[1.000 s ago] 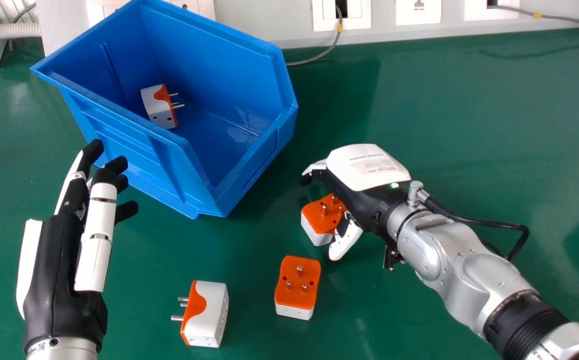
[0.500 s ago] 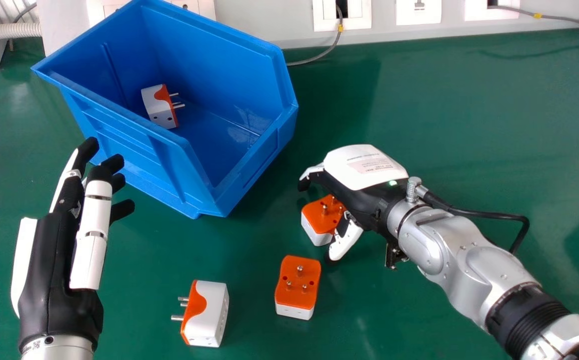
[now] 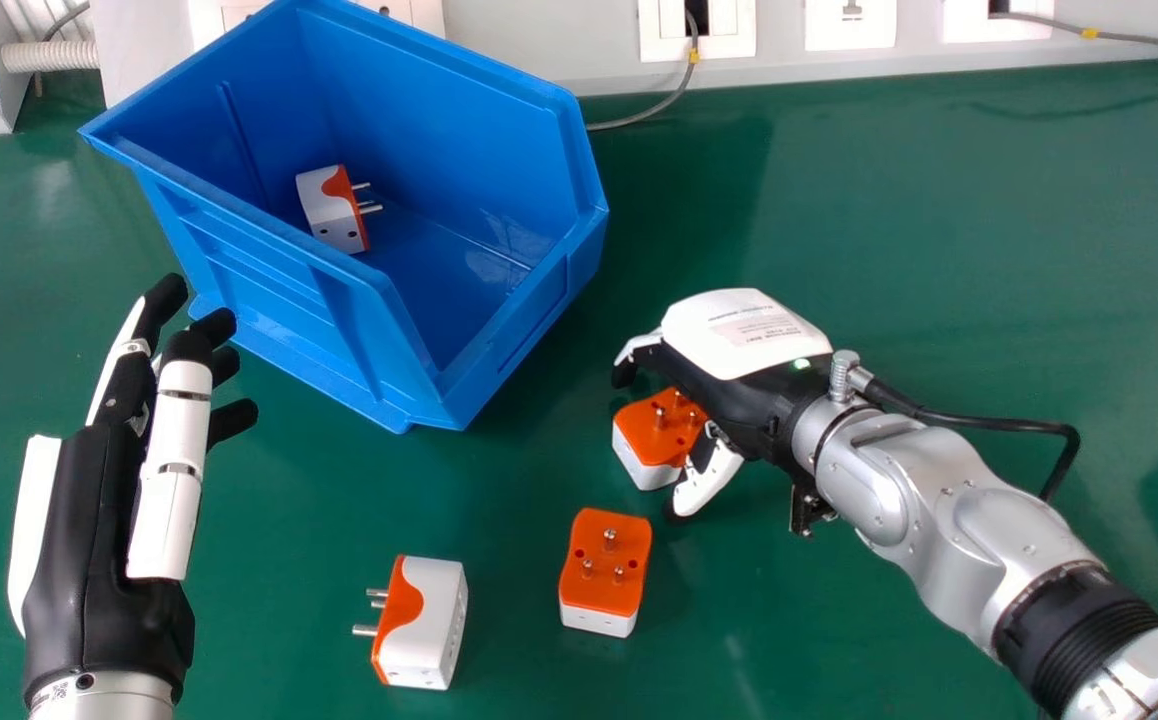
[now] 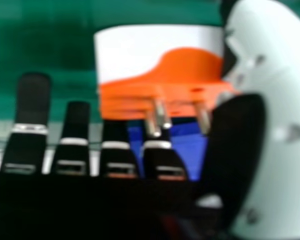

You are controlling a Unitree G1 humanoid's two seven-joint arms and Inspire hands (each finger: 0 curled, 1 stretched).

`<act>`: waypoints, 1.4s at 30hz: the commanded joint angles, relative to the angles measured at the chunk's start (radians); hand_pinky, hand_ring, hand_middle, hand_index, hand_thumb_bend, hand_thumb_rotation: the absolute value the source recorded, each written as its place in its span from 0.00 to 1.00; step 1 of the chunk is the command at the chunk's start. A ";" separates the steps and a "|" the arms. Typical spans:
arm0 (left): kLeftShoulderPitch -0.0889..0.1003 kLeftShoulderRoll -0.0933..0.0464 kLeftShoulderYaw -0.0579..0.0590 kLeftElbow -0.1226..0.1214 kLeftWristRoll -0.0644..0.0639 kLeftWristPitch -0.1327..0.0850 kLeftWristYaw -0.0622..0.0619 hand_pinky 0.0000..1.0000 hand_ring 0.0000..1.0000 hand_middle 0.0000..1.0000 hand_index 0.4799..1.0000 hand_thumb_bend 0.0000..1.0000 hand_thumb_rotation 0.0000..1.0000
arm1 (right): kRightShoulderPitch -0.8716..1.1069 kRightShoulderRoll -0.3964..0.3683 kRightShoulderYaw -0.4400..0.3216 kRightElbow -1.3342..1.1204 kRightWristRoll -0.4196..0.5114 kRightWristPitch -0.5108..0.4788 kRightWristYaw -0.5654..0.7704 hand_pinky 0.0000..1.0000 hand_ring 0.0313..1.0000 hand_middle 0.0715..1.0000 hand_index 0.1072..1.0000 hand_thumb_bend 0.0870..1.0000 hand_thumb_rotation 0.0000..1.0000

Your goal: Pick all objects and put in blue box

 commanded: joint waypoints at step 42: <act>-0.013 0.004 0.016 -0.044 -0.011 -0.002 -0.013 0.80 0.87 0.87 0.83 0.35 0.89 | -0.104 -0.130 0.106 0.142 -0.205 -0.085 -0.254 0.38 0.46 0.50 0.45 0.44 0.00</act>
